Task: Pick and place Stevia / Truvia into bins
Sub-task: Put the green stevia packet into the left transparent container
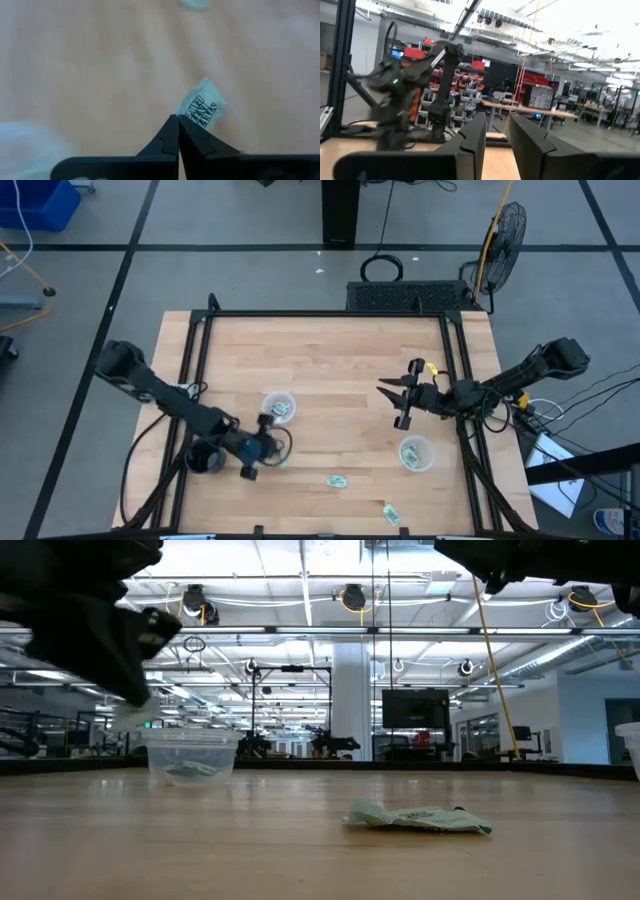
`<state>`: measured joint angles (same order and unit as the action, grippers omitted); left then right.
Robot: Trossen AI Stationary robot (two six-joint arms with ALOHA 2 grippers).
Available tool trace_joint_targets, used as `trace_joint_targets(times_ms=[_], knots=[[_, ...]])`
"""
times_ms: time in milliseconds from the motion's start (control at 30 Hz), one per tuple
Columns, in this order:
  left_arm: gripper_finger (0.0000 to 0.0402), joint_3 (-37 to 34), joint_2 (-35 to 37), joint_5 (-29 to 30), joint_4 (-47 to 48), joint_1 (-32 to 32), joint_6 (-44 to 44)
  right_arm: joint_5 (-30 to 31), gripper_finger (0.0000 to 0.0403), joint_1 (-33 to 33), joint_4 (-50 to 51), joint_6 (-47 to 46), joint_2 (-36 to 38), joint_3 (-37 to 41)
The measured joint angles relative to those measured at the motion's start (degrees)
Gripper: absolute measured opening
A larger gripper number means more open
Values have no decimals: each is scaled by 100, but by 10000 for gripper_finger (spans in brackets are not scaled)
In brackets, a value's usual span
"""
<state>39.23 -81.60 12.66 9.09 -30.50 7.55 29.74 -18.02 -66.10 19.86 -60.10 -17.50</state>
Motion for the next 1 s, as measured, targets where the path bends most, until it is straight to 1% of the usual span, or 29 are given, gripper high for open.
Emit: trace_joint_targets(times_ms=[67, 133, 200, 267, 367, 467, 533, 600, 767, 900, 1000], knots=[[8, 32, 376, 726, 547, 121, -220, 0, 78, 0, 91, -158, 0, 0], [6, 46, 726, 1170, 855, 318, -359, 2, 78, 0, 209, -293, 0, 0], [4, 65, 1017, 1340, 1138, 577, -413, 4, 78, 0, 313, -405, -4, 0], [5, 61, 1131, 1383, 1403, 867, -411, 5, 78, 0, 403, -539, -4, 0], [5, 60, 1129, 1341, 1578, 1328, -470, 9, 78, 0, 625, -704, -4, 0], [4, -21, 911, 878, 1340, 1771, -618, 13, 77, 0, 912, -927, -4, 0], [9, -65, 730, 619, 1385, 1973, -638, 15, 77, 0, 1097, -1105, -4, 0], [14, -64, 617, 528, 1399, 2080, -669, 15, 77, 0, 1251, -1299, -4, 0], [20, -62, 570, 521, 1341, 2154, -1208, 15, 77, 0, 1635, -1820, -4, 2], [20, -55, 570, 491, 1321, 2239, -1151, 16, 77, -2, 2015, -2227, -4, 2], [21, -55, 572, 157, 1310, 2328, -1171, 18, 78, -20, 2345, -2333, -4, 2]])
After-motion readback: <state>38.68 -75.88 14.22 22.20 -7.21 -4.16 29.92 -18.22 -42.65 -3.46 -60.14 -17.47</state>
